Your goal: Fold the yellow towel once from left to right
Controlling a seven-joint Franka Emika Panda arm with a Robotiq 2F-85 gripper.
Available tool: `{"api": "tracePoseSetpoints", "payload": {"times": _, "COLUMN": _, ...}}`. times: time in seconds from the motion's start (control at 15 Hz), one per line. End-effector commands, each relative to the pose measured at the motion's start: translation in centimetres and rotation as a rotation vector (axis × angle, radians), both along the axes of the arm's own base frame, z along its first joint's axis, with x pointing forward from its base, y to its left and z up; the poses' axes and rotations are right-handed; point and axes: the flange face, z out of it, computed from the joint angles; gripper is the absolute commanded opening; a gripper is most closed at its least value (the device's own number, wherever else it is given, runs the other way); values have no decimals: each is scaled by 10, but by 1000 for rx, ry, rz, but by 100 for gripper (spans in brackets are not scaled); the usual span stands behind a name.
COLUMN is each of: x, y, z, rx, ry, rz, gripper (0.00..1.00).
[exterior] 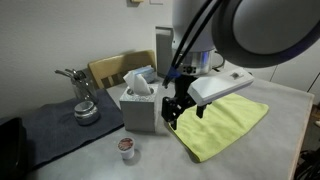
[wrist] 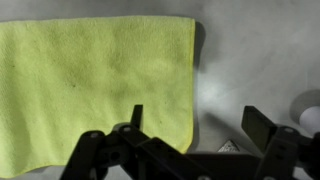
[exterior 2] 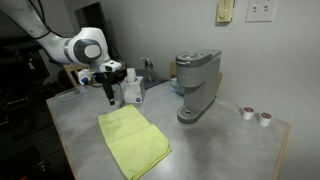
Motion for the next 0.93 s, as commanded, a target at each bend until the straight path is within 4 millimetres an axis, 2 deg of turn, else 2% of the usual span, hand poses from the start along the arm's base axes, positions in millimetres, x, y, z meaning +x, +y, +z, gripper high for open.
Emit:
{"api": "tracePoseSetpoints", "payload": {"times": 0.0, "x": 20, "y": 6, "z": -19, "rx": -17, "ry": 22, "rz": 38, "gripper": 100}}
{"api": "tracePoseSetpoints", "payload": {"times": 0.4, "x": 18, "y": 10, "z": -41, "rx": -64, "ry": 72, "rz": 39, "gripper": 100}}
{"api": "tracePoseSetpoints", "payload": {"times": 0.87, "x": 9, "y": 6, "z": -60, "rx": 10, "ry": 104, "rz": 102, "gripper": 95}}
